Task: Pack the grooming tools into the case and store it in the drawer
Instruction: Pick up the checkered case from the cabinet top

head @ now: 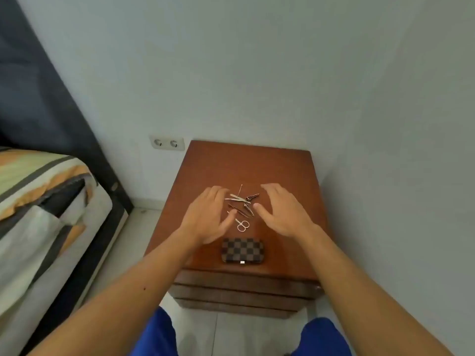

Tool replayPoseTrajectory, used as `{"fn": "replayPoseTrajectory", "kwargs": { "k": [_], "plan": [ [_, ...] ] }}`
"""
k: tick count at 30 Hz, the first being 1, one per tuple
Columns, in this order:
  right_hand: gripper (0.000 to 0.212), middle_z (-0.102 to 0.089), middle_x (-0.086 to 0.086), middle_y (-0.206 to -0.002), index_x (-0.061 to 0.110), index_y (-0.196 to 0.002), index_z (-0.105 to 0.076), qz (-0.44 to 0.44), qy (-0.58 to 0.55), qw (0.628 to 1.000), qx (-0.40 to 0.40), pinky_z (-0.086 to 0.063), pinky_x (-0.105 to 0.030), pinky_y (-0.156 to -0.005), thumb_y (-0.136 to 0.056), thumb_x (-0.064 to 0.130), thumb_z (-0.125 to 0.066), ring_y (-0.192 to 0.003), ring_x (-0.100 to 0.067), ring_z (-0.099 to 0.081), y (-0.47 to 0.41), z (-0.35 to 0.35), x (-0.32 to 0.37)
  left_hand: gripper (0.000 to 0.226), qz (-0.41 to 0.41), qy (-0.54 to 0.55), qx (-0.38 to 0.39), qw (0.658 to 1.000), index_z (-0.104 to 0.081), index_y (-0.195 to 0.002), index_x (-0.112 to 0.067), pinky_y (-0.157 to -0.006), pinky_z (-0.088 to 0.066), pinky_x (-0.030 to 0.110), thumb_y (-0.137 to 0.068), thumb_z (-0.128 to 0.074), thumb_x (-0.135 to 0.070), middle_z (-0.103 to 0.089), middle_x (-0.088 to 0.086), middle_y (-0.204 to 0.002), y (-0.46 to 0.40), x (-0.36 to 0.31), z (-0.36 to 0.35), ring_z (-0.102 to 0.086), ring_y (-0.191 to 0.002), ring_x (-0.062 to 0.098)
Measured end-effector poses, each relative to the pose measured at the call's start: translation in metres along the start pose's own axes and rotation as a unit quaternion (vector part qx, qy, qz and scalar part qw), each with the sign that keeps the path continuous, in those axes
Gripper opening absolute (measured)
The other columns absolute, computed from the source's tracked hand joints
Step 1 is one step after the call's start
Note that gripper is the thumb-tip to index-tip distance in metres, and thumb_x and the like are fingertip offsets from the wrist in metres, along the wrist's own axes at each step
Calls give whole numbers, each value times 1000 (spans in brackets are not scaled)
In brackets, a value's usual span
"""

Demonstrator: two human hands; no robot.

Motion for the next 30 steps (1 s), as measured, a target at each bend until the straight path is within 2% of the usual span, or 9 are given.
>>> {"fn": "replayPoseTrajectory", "kwargs": {
  "k": [5,10,14,17,20,25,30],
  "plan": [
    [63,-50,-4,-154,14,-154,-44,24,-3,999,41,-41,-40,-114,-102,50,-50,-137,-25,-50,43,-35,15,70,33,44,42,998,-52,-146,-11,-106,-49,38,-97,-51,-61,-55,5,-143,53,4,-28,-50,-133,22],
    [61,-52,0,-146,15,-150,-48,33,-25,998,41,-45,-39,-111,-100,49,-51,-130,-19,-49,85,-59,25,85,14,100,88,991,-45,-152,-15,-114,-44,34,-91,-62,-73,-50,-1,-145,86,-1,-53,-43,-134,13],
    [67,-48,0,-152,14,-154,-44,38,-46,998,30,-39,-35,-119,-97,46,-61,-141,-17,-41,96,-68,24,88,45,139,77,986,-42,-156,-13,-120,-32,30,-91,-71,-64,-47,1,-150,87,8,-61,-35,-142,14],
    [63,-51,0,-149,13,-152,-47,46,-46,998,18,-40,-35,-118,-98,40,-66,-139,-17,-42,97,-69,22,84,44,128,67,989,-44,-156,-13,-122,-34,38,-92,-73,-59,-47,4,-147,85,11,-67,-34,-141,19],
    [62,-52,1,-148,13,-151,-49,48,-53,997,22,-40,-31,-116,-98,39,-67,-137,-16,-44,97,-69,20,76,40,117,56,991,-49,-151,-16,-117,-37,42,-91,-75,-57,-49,4,-143,84,14,-71,-36,-137,22],
    [57,-56,3,-144,17,-147,-54,49,-65,997,16,-45,-31,-112,-97,39,-69,-131,-13,-51,95,-64,17,73,65,133,51,988,-54,-142,-24,-109,-37,36,-84,-80,-61,-51,-7,-137,81,21,-73,-38,-131,15],
    [41,-71,7,-125,22,-131,-68,37,-95,995,13,-52,-30,-102,-95,43,-70,-114,-10,-64,81,-51,7,71,91,181,44,978,-59,-134,-30,-103,-38,36,-76,-88,-59,-50,-15,-125,78,28,-74,-35,-120,7]
  ]
}}
Point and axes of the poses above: each hand's wrist, its own y-axis away from the middle knuckle, its own z-axis out of the back of the hand, x = y × z, the point moved 9 cm from there along -y, towards the middle knuckle
